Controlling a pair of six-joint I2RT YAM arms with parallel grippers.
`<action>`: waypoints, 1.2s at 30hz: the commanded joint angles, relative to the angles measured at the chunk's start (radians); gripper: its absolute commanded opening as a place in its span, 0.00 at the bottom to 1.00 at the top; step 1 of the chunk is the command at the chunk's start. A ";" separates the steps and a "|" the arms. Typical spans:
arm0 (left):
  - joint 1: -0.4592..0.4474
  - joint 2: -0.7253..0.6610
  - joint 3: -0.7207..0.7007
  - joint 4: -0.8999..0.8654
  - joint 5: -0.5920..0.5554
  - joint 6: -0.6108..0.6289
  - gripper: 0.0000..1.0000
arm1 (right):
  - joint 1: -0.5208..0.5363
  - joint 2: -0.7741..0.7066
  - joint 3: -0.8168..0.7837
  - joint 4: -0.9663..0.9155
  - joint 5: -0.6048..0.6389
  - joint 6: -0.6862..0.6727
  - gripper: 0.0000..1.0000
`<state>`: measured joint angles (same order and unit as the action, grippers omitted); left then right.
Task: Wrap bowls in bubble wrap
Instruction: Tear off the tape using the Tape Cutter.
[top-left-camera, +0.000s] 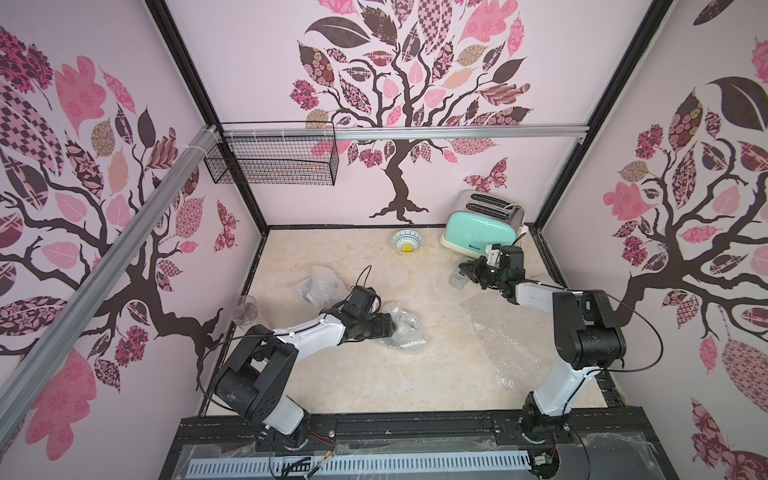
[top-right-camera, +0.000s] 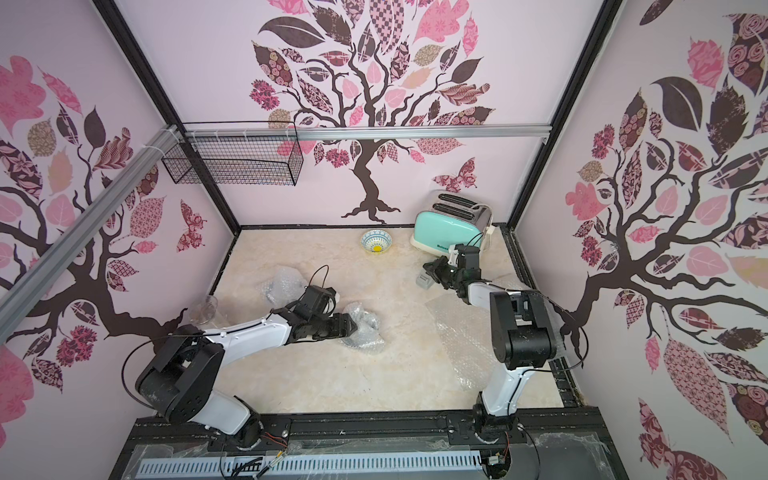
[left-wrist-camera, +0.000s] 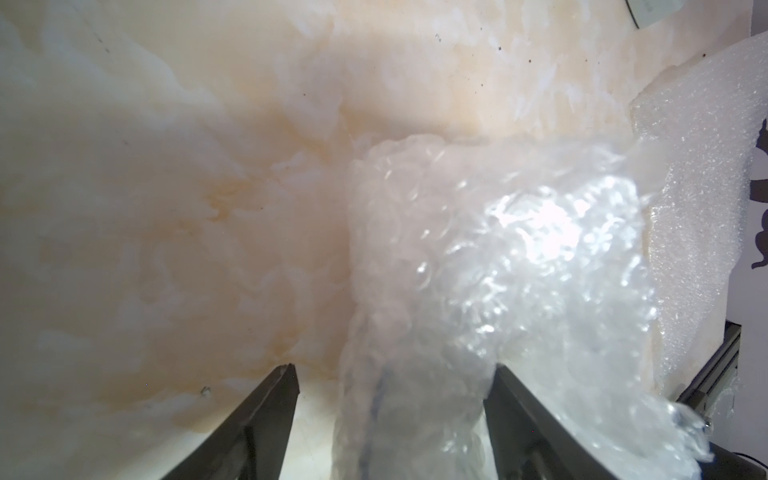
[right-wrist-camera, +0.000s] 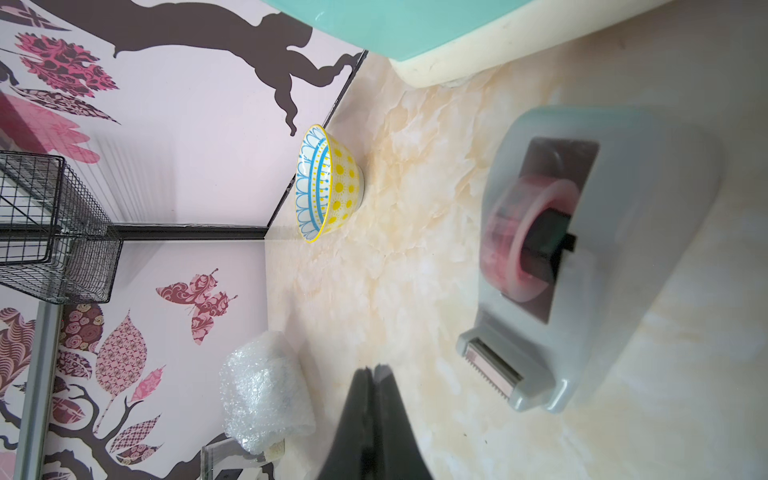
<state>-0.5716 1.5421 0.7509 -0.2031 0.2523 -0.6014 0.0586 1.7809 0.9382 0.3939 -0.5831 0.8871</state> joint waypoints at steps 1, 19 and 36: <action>0.003 0.011 -0.013 -0.009 0.002 0.015 0.76 | 0.026 -0.018 -0.010 0.001 -0.043 0.007 0.00; 0.000 0.011 -0.013 -0.010 0.002 0.011 0.76 | 0.072 0.030 -0.096 -0.040 0.024 -0.046 0.00; 0.000 0.010 -0.015 -0.010 0.004 0.012 0.76 | 0.072 0.126 -0.072 -0.090 0.095 -0.063 0.00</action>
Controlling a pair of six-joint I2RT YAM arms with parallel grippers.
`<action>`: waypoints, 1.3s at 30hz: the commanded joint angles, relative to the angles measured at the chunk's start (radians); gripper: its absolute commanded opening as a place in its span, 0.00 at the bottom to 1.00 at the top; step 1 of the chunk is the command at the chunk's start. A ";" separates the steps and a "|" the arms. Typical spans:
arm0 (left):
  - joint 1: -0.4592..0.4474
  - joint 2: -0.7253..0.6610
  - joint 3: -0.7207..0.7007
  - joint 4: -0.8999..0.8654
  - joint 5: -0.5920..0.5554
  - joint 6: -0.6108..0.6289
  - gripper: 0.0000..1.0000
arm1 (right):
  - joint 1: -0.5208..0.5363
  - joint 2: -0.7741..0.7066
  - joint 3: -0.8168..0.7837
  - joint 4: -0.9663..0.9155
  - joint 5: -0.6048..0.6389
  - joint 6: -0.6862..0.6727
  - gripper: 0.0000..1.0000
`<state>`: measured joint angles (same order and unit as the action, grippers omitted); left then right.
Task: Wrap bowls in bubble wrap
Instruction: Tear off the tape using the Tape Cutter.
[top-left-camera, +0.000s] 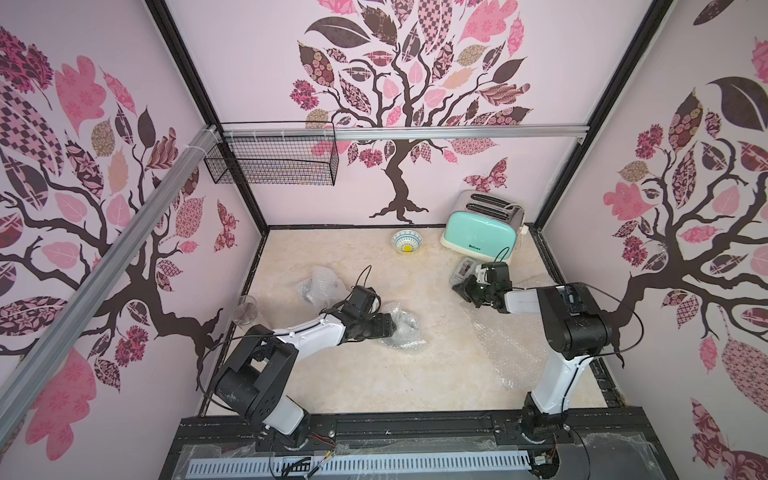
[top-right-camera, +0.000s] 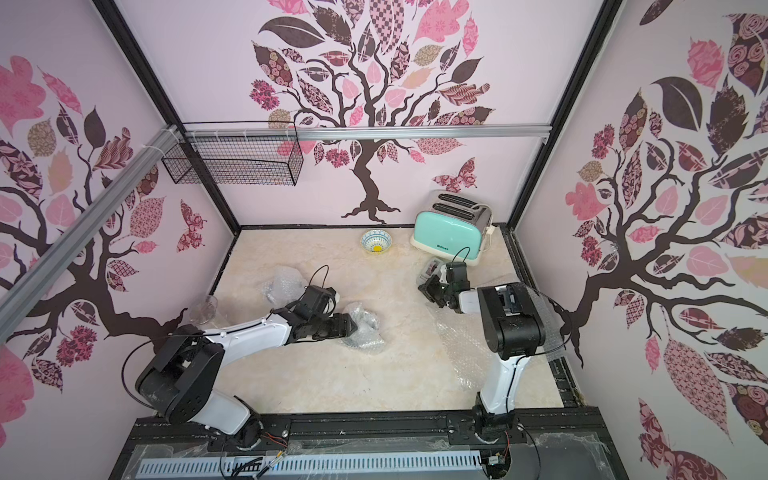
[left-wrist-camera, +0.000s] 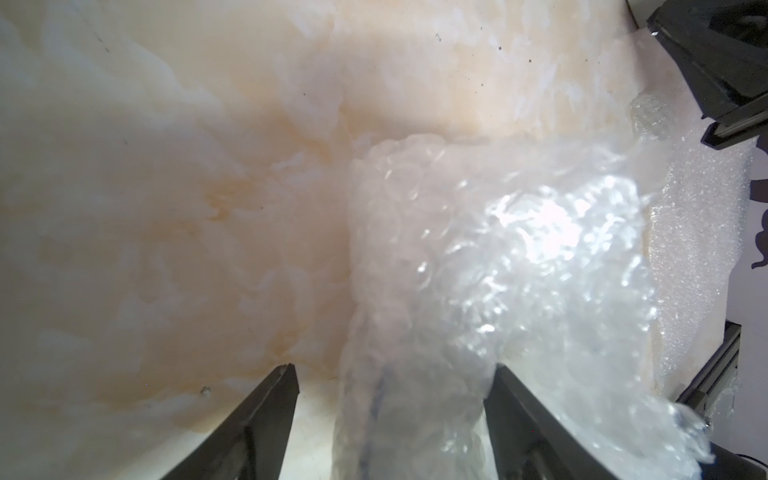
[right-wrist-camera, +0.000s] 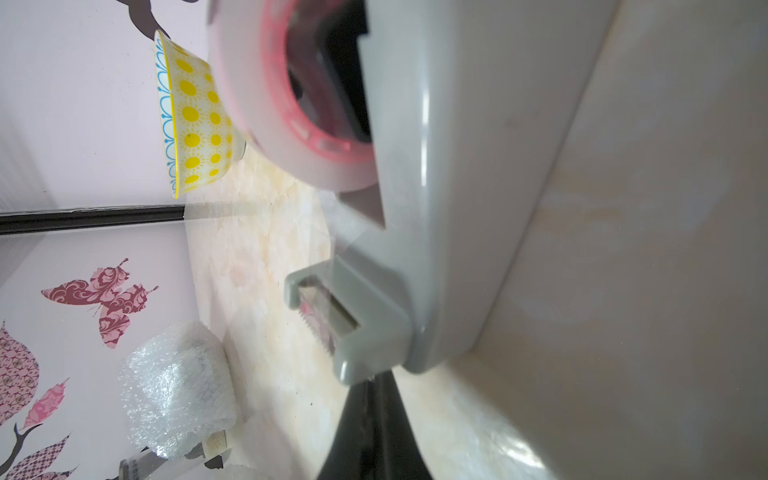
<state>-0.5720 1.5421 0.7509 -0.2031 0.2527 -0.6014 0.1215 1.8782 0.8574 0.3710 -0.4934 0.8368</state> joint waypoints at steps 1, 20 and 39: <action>-0.001 0.012 -0.015 -0.010 0.004 0.011 0.76 | 0.009 0.031 0.011 -0.067 0.005 -0.013 0.00; -0.001 0.018 -0.008 -0.013 0.005 0.014 0.76 | 0.013 0.082 0.002 -0.114 0.054 0.042 0.00; -0.004 0.016 -0.007 -0.013 0.005 0.013 0.76 | 0.102 -0.345 -0.099 -0.041 -0.079 -0.055 0.00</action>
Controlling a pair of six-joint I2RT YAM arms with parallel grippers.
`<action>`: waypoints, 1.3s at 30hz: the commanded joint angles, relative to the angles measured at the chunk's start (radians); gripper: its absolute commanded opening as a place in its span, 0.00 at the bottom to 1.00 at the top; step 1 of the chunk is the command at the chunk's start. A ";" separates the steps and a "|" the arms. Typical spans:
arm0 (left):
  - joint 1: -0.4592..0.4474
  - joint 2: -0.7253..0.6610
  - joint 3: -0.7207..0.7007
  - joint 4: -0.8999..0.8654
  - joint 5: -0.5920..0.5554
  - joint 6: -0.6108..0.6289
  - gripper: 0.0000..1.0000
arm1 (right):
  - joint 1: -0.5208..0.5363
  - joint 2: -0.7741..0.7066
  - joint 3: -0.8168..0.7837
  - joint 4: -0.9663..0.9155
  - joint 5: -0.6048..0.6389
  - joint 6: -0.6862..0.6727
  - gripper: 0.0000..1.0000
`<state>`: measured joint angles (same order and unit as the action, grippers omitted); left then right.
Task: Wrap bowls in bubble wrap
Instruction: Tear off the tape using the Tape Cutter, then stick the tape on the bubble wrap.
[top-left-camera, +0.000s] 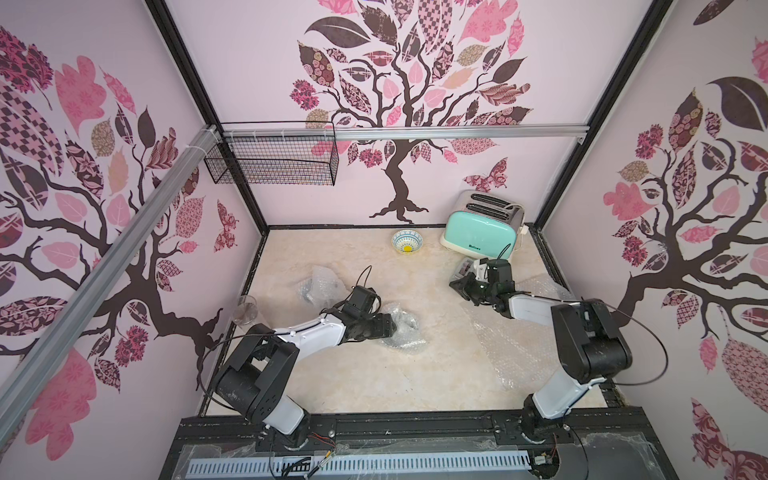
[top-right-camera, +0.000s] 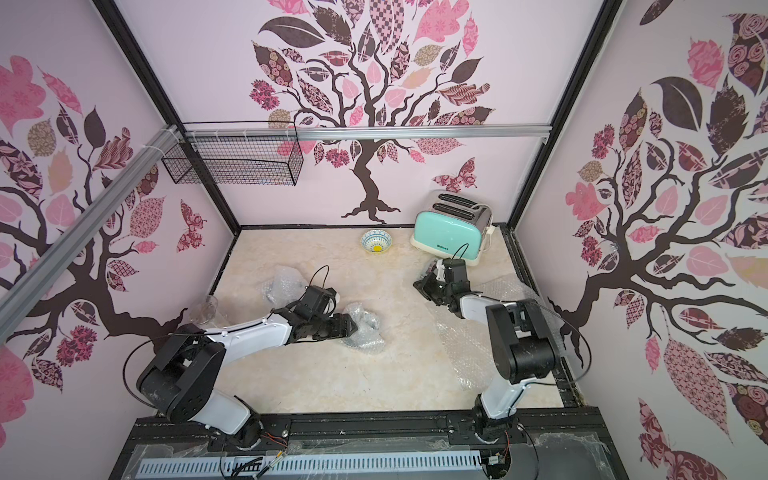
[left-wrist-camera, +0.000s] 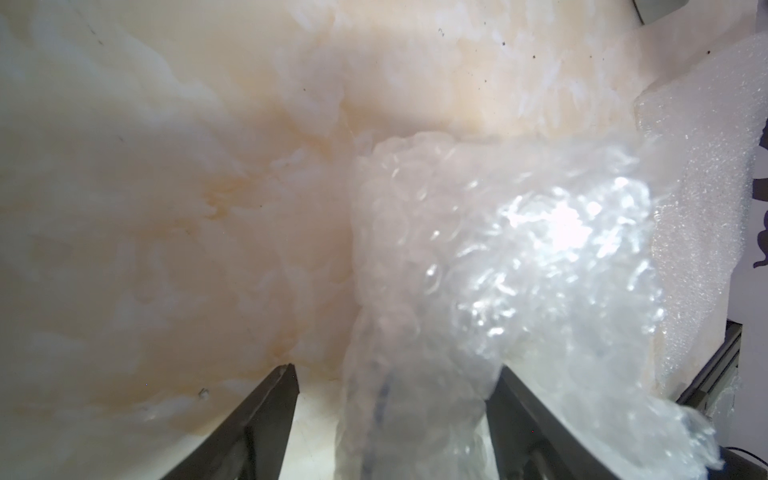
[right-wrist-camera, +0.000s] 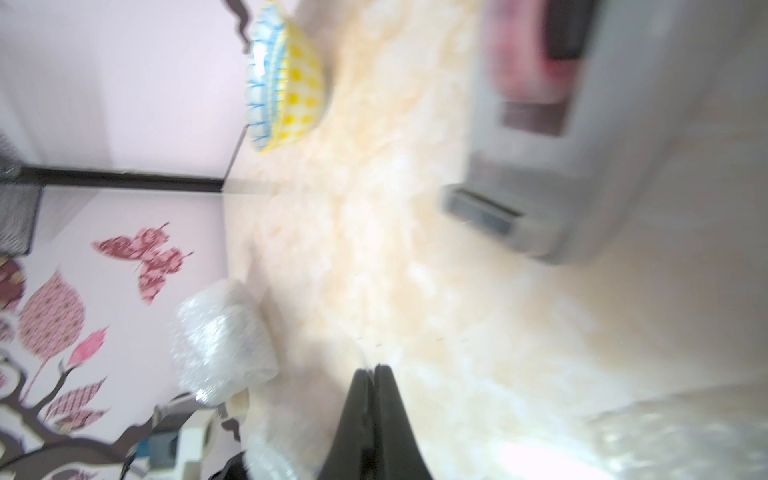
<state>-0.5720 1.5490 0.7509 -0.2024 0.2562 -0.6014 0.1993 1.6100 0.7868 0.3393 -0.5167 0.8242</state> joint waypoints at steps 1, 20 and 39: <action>-0.005 0.007 -0.007 -0.014 0.000 0.014 0.76 | 0.035 -0.110 -0.045 -0.011 -0.072 -0.046 0.00; -0.003 0.001 -0.006 -0.017 -0.002 0.014 0.76 | 0.464 -0.254 -0.161 -0.052 -0.176 -0.281 0.00; -0.005 0.002 -0.006 -0.019 -0.003 0.015 0.76 | 0.557 -0.206 -0.265 0.137 -0.035 -0.515 0.00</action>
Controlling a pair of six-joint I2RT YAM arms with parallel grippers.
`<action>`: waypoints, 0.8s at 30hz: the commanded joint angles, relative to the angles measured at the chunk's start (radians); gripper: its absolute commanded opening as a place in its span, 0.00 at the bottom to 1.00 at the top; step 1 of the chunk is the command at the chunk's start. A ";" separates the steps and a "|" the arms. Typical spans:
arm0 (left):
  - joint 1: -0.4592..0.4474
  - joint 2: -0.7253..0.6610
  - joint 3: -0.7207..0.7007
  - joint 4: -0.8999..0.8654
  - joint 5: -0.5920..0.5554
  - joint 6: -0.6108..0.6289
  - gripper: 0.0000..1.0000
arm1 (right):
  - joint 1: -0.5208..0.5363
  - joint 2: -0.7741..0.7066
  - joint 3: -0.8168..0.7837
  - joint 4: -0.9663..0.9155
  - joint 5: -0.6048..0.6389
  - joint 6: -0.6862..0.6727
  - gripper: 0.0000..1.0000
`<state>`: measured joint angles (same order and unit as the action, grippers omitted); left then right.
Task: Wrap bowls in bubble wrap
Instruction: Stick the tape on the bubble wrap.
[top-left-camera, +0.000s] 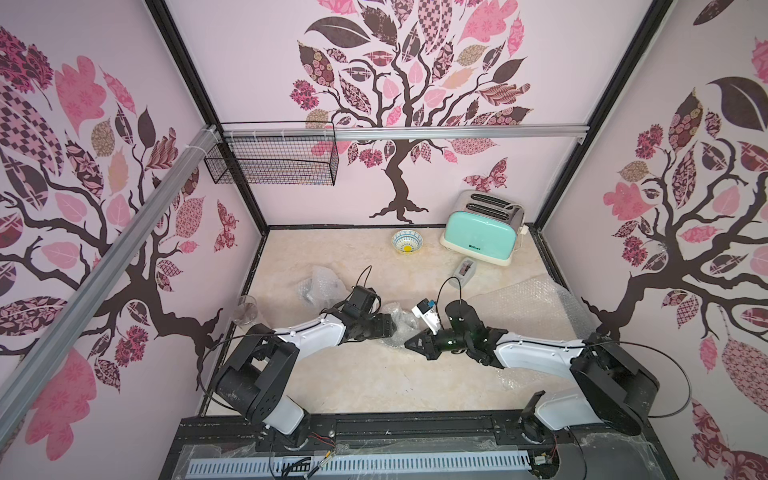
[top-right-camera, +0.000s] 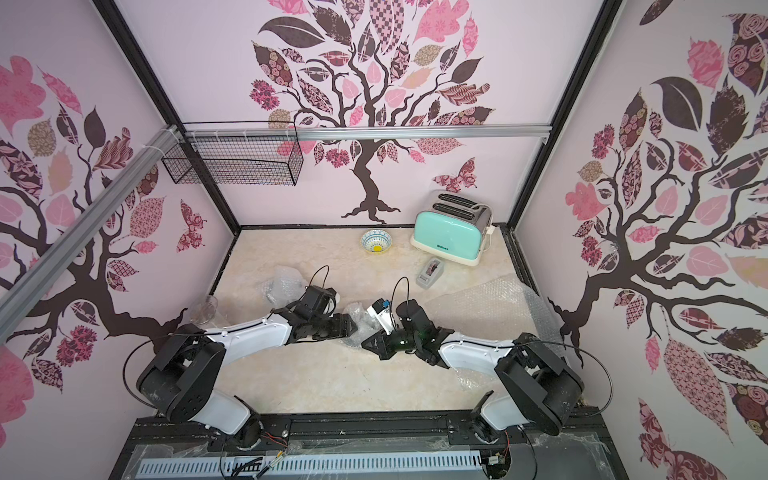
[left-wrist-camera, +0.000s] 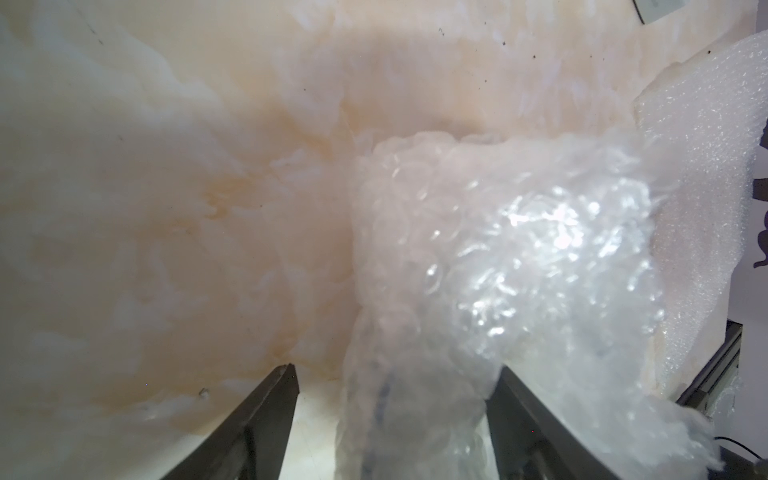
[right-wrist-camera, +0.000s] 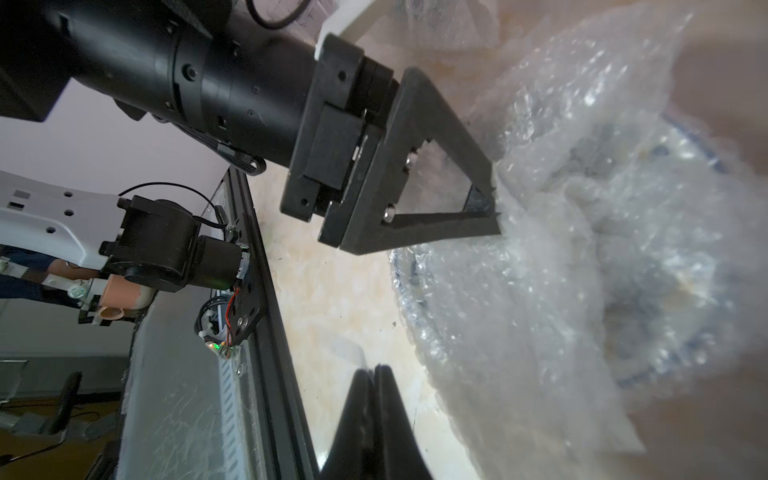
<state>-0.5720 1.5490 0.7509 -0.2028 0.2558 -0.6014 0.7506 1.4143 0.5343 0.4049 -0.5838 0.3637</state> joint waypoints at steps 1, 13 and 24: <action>-0.003 0.003 -0.006 -0.018 -0.003 0.015 0.76 | 0.007 -0.011 -0.018 0.090 0.032 -0.057 0.00; -0.004 0.009 -0.004 -0.017 0.002 0.014 0.76 | 0.024 -0.008 -0.081 0.242 0.054 -0.139 0.00; -0.006 0.014 -0.003 -0.017 0.000 0.015 0.76 | 0.027 0.047 -0.111 0.392 0.043 -0.251 0.00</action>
<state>-0.5720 1.5490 0.7509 -0.2028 0.2562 -0.6014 0.7712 1.4418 0.4252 0.7399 -0.5312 0.1761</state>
